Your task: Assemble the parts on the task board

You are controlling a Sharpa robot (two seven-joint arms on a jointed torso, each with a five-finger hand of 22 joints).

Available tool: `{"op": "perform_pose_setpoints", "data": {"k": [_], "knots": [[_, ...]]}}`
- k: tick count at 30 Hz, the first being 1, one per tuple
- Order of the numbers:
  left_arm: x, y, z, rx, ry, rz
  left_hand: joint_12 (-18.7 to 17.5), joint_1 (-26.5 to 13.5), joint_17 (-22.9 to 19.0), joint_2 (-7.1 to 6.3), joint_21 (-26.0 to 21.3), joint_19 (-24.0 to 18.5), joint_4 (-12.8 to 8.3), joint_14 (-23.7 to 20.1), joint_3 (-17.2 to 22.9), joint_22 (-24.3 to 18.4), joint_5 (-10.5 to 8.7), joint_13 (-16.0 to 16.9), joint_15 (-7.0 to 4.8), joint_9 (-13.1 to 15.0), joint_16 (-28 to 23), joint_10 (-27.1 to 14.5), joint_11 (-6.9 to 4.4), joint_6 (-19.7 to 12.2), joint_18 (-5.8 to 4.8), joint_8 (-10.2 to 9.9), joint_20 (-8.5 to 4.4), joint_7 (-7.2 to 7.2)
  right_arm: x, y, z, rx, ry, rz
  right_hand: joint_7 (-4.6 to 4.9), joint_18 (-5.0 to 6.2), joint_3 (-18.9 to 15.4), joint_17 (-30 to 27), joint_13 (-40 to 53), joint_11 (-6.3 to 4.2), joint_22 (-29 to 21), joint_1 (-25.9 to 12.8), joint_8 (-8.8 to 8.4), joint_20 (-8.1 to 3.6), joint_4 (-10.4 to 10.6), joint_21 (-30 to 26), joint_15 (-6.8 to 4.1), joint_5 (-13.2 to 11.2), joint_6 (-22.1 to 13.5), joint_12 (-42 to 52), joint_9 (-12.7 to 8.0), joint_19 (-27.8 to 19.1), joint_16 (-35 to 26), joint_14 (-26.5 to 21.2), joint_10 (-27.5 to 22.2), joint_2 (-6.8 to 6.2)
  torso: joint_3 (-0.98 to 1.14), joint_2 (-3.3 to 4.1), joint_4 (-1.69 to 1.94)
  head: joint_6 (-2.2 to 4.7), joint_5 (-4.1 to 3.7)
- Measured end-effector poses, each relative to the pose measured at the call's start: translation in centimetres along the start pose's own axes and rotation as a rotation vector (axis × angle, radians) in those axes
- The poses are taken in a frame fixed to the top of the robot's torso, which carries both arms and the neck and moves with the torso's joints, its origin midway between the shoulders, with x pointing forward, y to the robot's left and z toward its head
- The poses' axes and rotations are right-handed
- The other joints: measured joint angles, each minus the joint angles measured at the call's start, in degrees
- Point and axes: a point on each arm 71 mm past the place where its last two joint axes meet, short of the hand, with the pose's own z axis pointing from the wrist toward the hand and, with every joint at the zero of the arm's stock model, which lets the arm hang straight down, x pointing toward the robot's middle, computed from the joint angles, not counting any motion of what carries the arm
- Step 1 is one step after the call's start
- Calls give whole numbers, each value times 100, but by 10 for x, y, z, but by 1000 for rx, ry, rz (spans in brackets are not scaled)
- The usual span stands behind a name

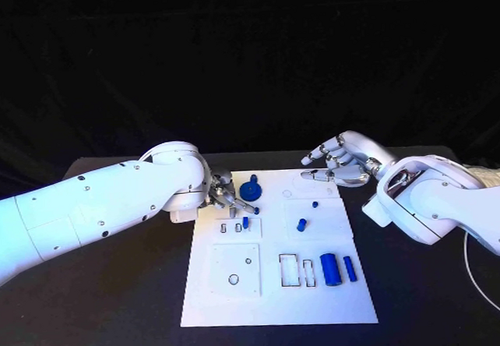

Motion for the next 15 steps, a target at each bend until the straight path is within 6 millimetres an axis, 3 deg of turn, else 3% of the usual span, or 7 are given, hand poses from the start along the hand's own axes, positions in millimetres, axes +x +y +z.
{"op": "perform_pose_setpoints", "data": {"k": [15], "knots": [[4,-7,7,-14,19,33,0,-28,-1,-28,0,0,28,0,-28,-1,0,14,0,60,0,0,0,-41,0,29,0,1,1,0,2,3,3,-1,0,0,0,-1,2,0,-1,0,0,0,0,0,0,0,0,-1,-1,0,0,0,0,0,3,-10,0,-63,-13]]}}
